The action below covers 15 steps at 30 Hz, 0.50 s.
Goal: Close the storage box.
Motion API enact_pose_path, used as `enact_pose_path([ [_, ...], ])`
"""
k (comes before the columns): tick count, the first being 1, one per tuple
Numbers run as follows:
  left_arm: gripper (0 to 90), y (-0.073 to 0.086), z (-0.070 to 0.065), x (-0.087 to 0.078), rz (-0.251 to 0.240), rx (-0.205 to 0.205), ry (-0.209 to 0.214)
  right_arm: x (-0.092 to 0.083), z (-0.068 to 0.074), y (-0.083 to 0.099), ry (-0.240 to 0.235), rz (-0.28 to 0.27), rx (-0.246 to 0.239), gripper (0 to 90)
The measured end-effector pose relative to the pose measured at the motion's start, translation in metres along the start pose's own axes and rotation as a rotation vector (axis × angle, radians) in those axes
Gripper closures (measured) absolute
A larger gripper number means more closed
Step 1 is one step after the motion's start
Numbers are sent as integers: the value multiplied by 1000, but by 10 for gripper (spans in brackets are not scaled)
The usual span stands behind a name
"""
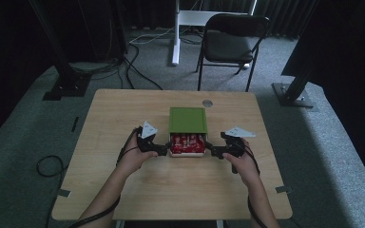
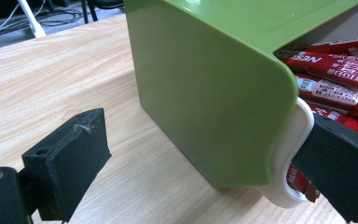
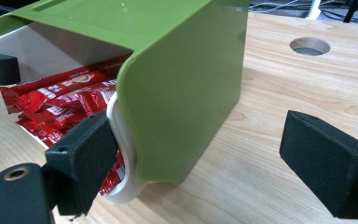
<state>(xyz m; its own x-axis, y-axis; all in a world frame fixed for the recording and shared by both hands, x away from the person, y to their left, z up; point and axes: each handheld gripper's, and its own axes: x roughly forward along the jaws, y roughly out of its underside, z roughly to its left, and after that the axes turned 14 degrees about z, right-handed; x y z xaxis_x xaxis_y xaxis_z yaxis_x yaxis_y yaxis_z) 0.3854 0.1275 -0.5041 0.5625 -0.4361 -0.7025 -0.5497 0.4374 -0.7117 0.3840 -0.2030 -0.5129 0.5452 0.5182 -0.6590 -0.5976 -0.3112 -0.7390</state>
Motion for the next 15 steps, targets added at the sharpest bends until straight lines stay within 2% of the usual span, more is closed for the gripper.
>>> enact_pose_path([
  [10, 58, -4, 2, 4, -5, -1, -23, 4, -1, -4, 22, 0, 10, 111],
  [15, 48, -7, 4, 5, 7, -4, -38, 6, -2, -6, 29, 1, 14, 107],
])
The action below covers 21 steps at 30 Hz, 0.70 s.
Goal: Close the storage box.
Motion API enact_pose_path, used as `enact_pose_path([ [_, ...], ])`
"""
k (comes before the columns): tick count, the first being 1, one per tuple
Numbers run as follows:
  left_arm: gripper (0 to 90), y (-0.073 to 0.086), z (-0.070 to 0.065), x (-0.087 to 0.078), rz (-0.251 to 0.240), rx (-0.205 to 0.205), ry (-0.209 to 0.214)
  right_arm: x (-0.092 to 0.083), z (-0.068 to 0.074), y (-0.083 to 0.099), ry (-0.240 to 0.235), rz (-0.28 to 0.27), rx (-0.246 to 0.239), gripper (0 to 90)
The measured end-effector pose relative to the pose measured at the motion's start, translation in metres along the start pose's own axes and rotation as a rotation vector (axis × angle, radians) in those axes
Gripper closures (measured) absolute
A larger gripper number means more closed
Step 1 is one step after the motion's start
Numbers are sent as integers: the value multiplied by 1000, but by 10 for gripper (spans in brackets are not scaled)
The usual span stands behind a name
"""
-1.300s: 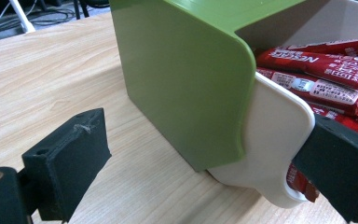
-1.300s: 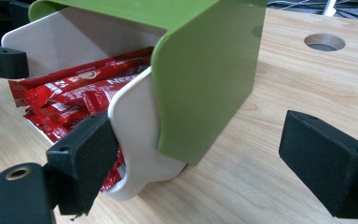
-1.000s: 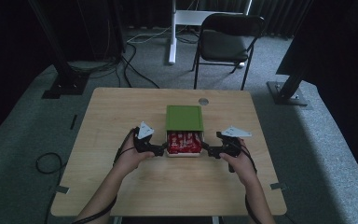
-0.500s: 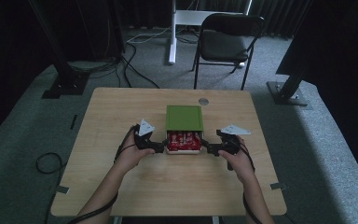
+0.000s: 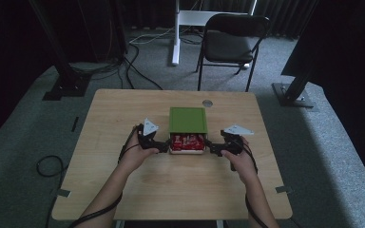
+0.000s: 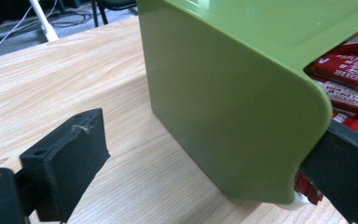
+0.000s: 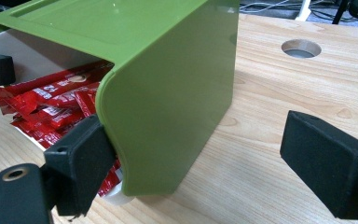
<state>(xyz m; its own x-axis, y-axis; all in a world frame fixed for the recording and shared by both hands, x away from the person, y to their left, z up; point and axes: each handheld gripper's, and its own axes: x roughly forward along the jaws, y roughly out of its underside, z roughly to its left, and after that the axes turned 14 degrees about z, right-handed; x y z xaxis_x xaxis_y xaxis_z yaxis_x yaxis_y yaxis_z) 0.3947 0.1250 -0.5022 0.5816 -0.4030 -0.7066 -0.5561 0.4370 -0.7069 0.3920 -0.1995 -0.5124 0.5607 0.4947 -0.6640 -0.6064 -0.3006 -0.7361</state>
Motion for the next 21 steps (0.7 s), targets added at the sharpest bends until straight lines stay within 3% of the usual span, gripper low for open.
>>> enact_pose_path([
  [7, 59, 0, 0, -2, -5, -1, 7, 1, 2, 0, 3, -14, 5, 128],
  [12, 59, 4, -3, -10, -29, -20, 57, -3, 9, -2, -19, -36, 0, 127],
  [21, 59, 11, -9, -18, -27, -8, 80, -11, 14, -1, -16, -46, -13, 118],
])
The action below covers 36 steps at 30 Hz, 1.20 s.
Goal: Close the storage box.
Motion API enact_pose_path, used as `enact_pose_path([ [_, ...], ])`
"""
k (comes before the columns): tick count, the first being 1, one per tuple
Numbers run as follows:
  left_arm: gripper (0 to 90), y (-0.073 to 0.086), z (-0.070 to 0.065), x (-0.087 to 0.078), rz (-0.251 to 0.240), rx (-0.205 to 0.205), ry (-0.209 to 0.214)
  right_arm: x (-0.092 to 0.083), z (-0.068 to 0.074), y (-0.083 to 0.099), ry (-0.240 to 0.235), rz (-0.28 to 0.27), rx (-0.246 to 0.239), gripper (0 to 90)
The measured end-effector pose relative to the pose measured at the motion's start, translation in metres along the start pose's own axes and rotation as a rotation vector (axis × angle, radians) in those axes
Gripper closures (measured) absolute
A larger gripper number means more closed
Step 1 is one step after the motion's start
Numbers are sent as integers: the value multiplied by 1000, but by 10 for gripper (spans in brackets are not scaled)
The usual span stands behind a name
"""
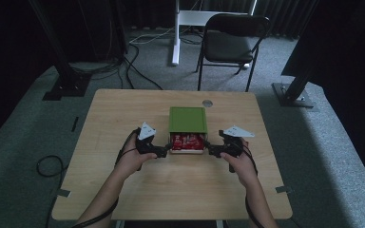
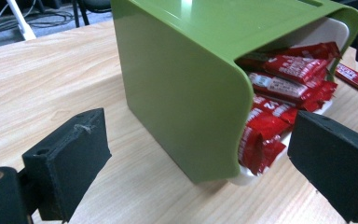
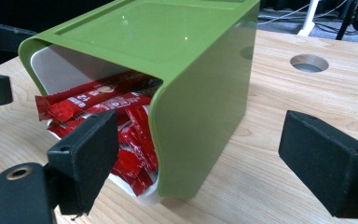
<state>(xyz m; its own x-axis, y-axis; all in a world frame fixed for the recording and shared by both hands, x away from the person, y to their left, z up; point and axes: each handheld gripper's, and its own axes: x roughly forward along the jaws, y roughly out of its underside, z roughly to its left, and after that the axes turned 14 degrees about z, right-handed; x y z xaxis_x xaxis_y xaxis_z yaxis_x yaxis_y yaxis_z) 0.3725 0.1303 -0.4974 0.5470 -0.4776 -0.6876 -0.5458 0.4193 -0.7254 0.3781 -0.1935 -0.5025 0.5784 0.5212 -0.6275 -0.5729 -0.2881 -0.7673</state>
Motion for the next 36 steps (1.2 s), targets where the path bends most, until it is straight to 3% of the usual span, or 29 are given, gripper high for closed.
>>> enact_pose_path([
  [17, 58, 20, 2, -16, 6, -14, -15, -15, -8, 17, 38, 0, 7, 118],
  [36, 58, 51, 29, -37, 25, -68, -77, -49, -26, 48, 109, 13, 26, 118],
])
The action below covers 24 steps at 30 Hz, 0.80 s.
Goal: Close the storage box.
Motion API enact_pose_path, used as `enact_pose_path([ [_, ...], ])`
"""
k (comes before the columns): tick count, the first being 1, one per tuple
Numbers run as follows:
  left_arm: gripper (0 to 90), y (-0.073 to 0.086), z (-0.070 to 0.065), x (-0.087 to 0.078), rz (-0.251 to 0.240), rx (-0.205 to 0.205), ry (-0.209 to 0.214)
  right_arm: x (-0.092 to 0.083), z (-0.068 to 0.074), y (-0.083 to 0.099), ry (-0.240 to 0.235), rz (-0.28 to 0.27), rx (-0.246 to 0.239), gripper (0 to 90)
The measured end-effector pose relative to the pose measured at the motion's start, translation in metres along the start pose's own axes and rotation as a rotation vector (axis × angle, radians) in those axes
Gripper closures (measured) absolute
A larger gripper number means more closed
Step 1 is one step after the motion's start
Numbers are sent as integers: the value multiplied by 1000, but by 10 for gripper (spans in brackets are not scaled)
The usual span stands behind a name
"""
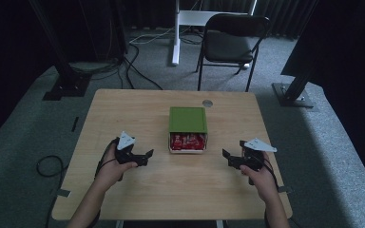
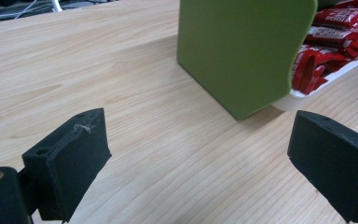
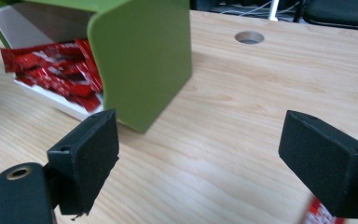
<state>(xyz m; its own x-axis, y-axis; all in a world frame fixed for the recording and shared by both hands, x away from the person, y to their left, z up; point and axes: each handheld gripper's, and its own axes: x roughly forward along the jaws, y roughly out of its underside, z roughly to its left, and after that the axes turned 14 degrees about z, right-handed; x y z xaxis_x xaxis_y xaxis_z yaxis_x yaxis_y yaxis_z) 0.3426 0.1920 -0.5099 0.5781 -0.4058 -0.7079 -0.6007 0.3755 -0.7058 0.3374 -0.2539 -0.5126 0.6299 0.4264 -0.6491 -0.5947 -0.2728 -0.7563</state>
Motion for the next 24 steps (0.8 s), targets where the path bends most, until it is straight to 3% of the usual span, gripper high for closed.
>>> enact_pose_path([
  [16, 59, 35, 21, -13, 30, -55, -56, -18, -28, 38, 73, 32, 56, 118],
  [24, 59, 57, 36, -28, 29, -122, -97, -26, -40, 57, 111, 49, 95, 118],
])
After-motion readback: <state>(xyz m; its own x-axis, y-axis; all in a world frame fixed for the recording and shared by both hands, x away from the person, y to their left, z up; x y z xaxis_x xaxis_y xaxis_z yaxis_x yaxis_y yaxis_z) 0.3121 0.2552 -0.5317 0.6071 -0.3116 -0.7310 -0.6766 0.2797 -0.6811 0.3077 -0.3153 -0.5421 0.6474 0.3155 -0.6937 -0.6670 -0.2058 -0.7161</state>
